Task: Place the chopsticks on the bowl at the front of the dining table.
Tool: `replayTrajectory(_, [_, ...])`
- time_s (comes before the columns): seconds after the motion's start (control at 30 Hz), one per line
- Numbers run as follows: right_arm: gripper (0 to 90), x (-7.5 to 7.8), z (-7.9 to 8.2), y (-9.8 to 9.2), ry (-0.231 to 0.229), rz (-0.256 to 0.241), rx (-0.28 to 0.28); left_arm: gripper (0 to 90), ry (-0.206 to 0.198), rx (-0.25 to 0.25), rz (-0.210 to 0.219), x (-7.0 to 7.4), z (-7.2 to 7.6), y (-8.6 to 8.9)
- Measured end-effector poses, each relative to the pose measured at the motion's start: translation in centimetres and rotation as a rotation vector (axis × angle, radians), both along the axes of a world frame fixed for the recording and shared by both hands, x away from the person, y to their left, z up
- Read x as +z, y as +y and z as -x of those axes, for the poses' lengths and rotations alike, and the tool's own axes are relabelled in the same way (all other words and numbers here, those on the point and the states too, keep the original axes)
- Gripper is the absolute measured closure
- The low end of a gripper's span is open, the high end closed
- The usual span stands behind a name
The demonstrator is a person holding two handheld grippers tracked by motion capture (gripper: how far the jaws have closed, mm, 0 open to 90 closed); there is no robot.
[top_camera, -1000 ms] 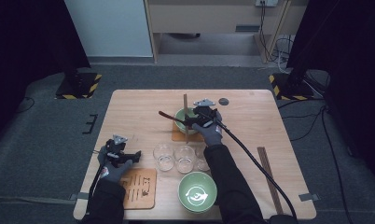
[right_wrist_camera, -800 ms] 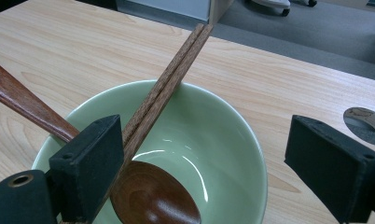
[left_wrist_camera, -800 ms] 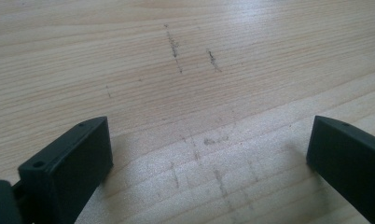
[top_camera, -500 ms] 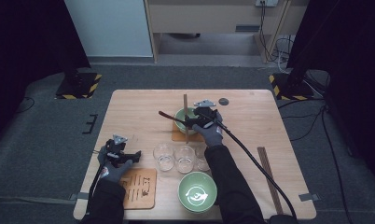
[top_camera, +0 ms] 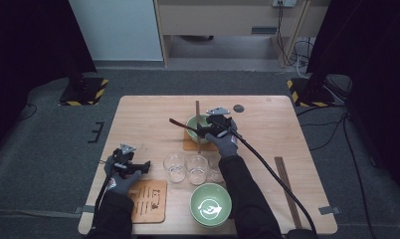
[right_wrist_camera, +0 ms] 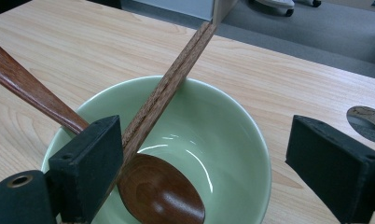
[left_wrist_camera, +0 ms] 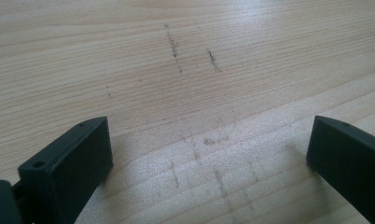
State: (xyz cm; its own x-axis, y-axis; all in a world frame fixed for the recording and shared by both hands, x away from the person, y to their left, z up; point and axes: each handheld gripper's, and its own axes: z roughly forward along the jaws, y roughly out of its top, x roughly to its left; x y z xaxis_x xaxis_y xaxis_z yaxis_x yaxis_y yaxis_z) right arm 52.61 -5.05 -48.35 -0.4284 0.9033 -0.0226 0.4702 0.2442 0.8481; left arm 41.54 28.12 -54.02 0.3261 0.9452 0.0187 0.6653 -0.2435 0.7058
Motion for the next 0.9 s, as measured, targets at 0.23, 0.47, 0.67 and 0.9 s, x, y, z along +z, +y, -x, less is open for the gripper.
replayTrajectory(0.23, [11.0,-0.2,-0.1,-0.5,-0.001,0.006,-0.025,0.0,0.000,0.000,0.000,0.0,0.0,0.0])
replayTrajectory(0.47, [10.8,-0.6,0.0,-0.2,0.006,0.015,-0.011,0.0,0.000,0.000,0.000,0.0,0.0,0.0])
replayTrajectory(0.67, [10.5,0.1,0.0,-0.8,-0.010,0.007,-0.028,0.0,0.000,0.000,0.000,0.0,0.0,0.0])
replayTrajectory(0.9, [8.8,3.0,0.5,-3.1,-0.064,-0.013,-0.060,0.0,0.000,0.000,0.000,0.0,0.0,0.0])
